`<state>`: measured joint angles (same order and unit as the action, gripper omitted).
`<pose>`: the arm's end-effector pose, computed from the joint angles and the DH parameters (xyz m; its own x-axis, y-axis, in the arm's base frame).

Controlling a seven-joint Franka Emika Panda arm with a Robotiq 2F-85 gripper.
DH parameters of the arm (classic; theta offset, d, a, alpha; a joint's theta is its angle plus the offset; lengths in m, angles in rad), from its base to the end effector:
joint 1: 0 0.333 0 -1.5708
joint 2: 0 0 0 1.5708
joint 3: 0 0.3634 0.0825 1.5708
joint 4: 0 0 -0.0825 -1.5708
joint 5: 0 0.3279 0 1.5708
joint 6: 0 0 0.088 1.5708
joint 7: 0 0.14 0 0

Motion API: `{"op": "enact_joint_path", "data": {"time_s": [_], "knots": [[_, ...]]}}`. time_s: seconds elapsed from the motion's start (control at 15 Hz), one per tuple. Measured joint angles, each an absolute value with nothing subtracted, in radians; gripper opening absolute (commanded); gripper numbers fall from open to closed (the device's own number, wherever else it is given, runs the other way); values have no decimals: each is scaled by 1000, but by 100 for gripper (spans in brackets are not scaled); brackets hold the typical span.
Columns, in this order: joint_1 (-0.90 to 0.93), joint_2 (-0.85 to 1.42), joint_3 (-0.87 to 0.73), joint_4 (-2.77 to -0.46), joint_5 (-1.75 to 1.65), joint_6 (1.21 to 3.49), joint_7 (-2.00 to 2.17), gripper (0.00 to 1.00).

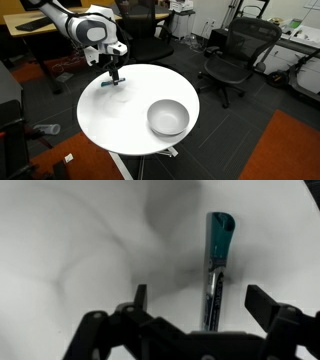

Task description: Put the pen in the grey bowl

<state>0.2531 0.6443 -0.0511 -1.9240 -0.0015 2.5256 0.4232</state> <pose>0.6005 0.1252 0.2001 0.9775 -0.2093 -0.0254 -0.2080 -0.9770 0.0460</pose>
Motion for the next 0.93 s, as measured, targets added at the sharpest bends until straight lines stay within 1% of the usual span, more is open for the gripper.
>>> {"op": "enact_joint_path", "data": {"time_s": [0.2, 0.27, 0.33, 0.67, 0.8, 0.93], "knots": [[262, 665, -53, -1907, -1, 2518, 434, 100], [265, 672, -53, -1902, -1, 2512, 439, 75], [269, 678, -54, -1896, -1, 2506, 440, 74], [286, 705, -63, -1868, -2, 2469, 455, 34], [291, 711, -65, -1856, -2, 2459, 463, 21], [296, 715, -66, -1845, -3, 2446, 473, 5]]}}
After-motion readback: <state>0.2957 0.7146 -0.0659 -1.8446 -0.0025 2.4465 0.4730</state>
